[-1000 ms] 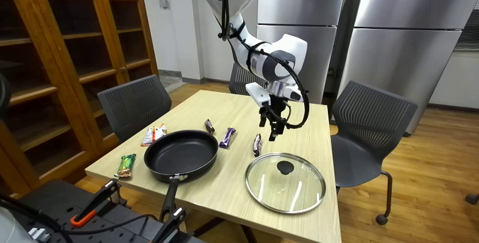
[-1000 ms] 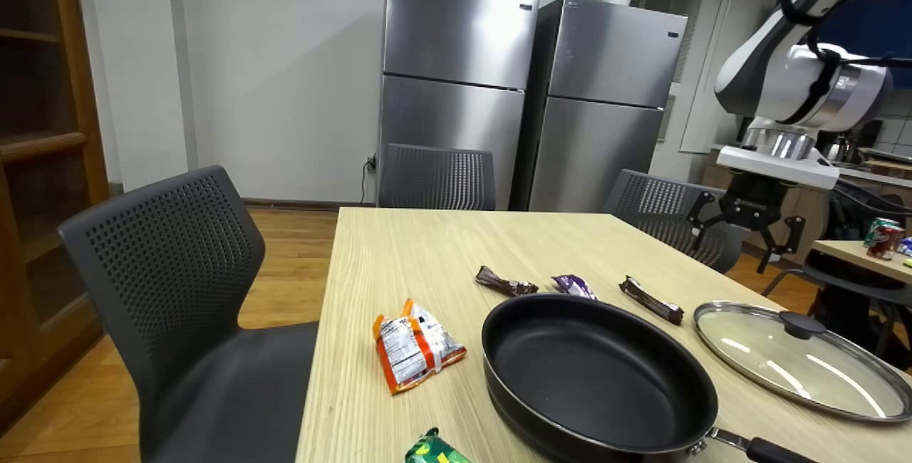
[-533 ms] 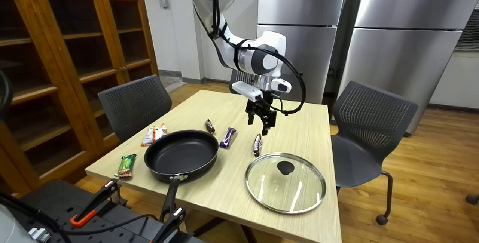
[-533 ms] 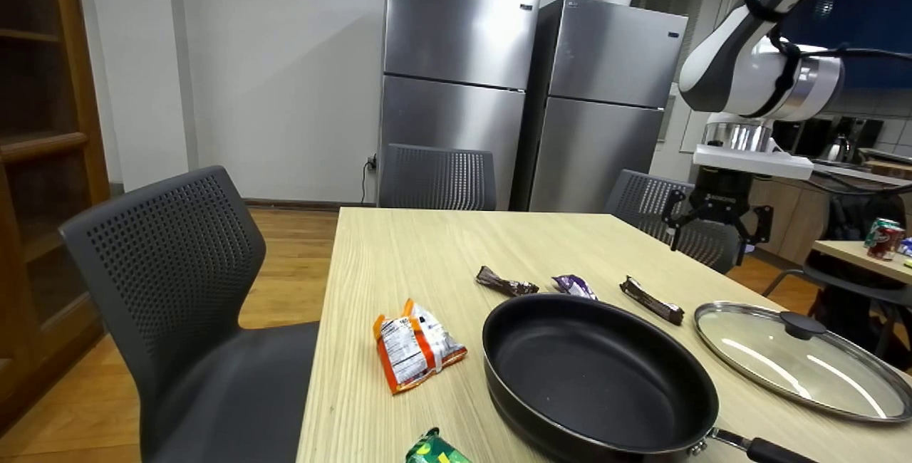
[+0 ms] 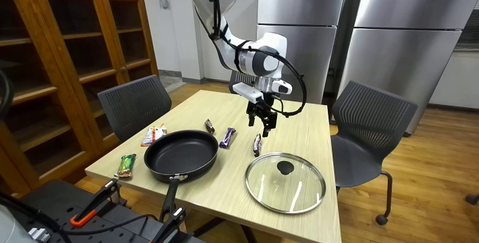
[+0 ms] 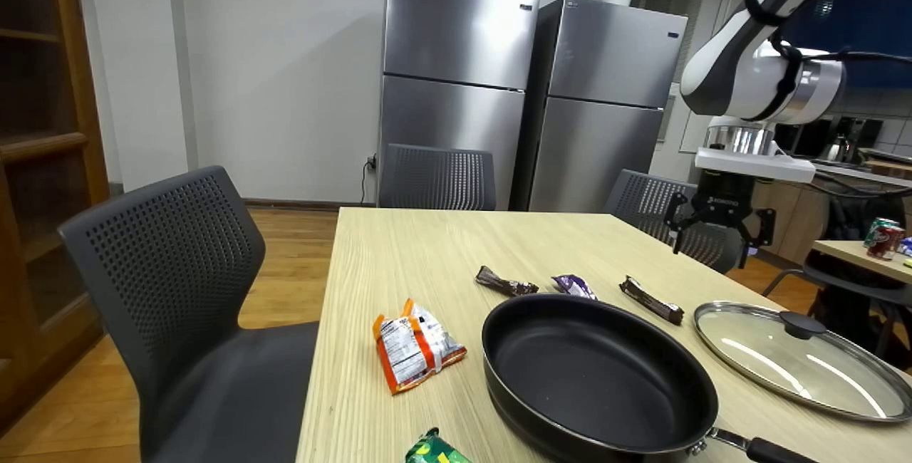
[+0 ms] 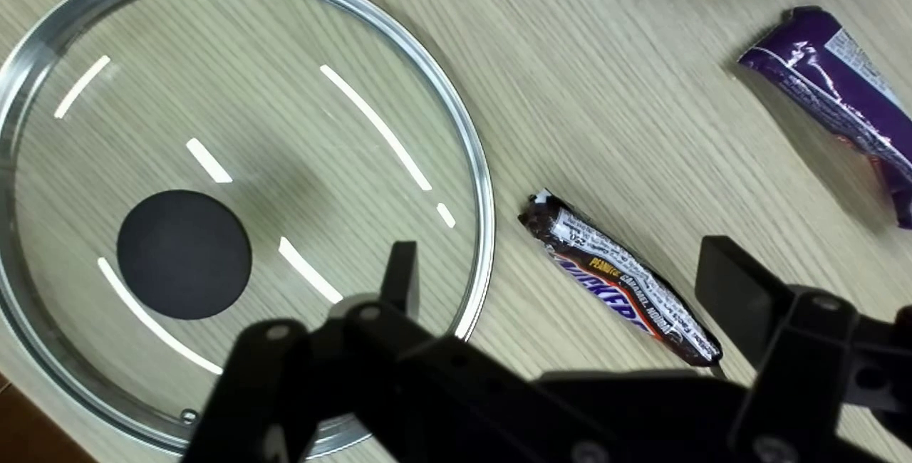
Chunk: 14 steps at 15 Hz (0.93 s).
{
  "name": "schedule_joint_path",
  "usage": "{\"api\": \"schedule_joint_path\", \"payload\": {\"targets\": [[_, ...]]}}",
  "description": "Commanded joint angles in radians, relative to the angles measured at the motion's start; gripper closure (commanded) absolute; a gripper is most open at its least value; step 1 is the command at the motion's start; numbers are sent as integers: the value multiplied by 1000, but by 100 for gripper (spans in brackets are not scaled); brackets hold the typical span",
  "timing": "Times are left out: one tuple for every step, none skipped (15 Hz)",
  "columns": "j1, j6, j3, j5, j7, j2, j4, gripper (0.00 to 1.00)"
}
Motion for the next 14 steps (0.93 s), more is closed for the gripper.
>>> {"api": "schedule_joint_path", "payload": {"targets": [[7,18,-1,3,32,28,28,0],[9,26,0,3,36,37,34,0],[14,40,-2,1,43,49,43,0],[19,47,-4,-3,48,60,52,0],[26,49,-7,-9,54,74,64,0],[32,50,-11,-16,57,85,76,0],[40,52,-15,-23,61,98,87,0],[47,52,-18,-27,67,113,103,0],[60,45,-31,-41,79,132,125,0],[68,33,-37,-54,81,145,141,0],[76,33,-45,-68,88,160,157,0],[85,32,-53,-80,94,174,173,0],[93,28,-61,-93,97,189,189,0],[98,24,-66,-104,101,203,206,0]]}}
